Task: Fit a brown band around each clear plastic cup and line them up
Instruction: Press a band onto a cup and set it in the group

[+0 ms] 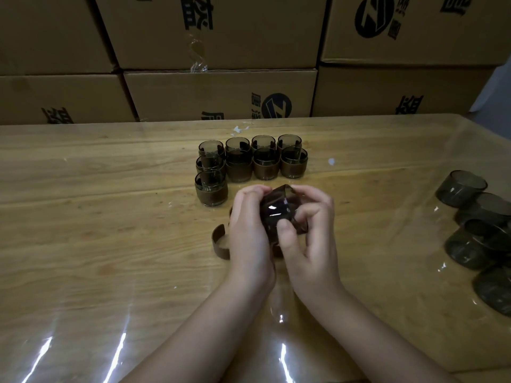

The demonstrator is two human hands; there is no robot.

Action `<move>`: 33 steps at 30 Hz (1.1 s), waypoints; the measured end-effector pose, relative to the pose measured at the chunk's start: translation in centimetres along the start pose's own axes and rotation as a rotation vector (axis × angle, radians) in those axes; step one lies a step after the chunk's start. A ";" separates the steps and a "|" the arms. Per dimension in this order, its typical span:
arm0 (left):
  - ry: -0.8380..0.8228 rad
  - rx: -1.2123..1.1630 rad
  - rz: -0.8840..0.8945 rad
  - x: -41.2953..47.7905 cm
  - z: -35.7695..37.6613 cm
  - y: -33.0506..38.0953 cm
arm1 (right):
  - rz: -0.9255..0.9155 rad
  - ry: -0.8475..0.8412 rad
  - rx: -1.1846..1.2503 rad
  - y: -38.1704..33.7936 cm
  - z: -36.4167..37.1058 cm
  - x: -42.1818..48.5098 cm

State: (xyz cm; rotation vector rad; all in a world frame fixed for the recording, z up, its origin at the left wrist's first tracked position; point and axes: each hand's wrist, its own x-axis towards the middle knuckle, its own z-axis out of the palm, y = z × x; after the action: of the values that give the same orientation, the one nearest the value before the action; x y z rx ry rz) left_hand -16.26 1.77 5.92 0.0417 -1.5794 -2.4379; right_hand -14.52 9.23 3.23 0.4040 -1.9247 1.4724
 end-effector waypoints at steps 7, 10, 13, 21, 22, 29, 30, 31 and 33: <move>-0.047 0.142 0.295 1.3 1.9 2.2 | 0.160 0.035 0.144 -3.5 0.4 4.4; -0.069 0.438 0.584 2.5 1.7 2.2 | 0.471 0.057 0.396 -3.5 0.9 5.6; -0.176 0.593 0.831 3.7 0.4 1.5 | 0.811 -0.014 0.671 -2.8 0.8 6.5; -0.212 0.318 0.591 3.8 0.2 0.7 | 0.612 -0.043 0.426 -1.7 1.8 6.8; -0.176 0.232 0.485 3.7 0.6 1.1 | 0.487 -0.018 0.323 -1.9 2.0 6.8; -0.031 -0.331 -0.418 4.9 0.4 2.0 | -0.334 -0.138 -0.262 0.5 2.5 5.8; -0.052 -0.342 -0.498 5.3 0.0 2.2 | -0.405 -0.169 -0.295 1.0 2.4 5.7; -0.080 -0.336 -0.556 5.6 -0.4 2.4 | -0.474 -0.194 -0.328 1.5 2.3 5.6; -0.153 -0.276 -0.608 6.1 -1.1 2.6 | -0.554 -0.222 -0.369 2.2 1.8 5.8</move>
State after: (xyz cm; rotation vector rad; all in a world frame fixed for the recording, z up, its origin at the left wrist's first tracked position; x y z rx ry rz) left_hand -21.57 -1.52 8.39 0.3404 -1.4215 -3.1745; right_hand -20.68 9.08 5.23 0.8692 -1.9822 0.7253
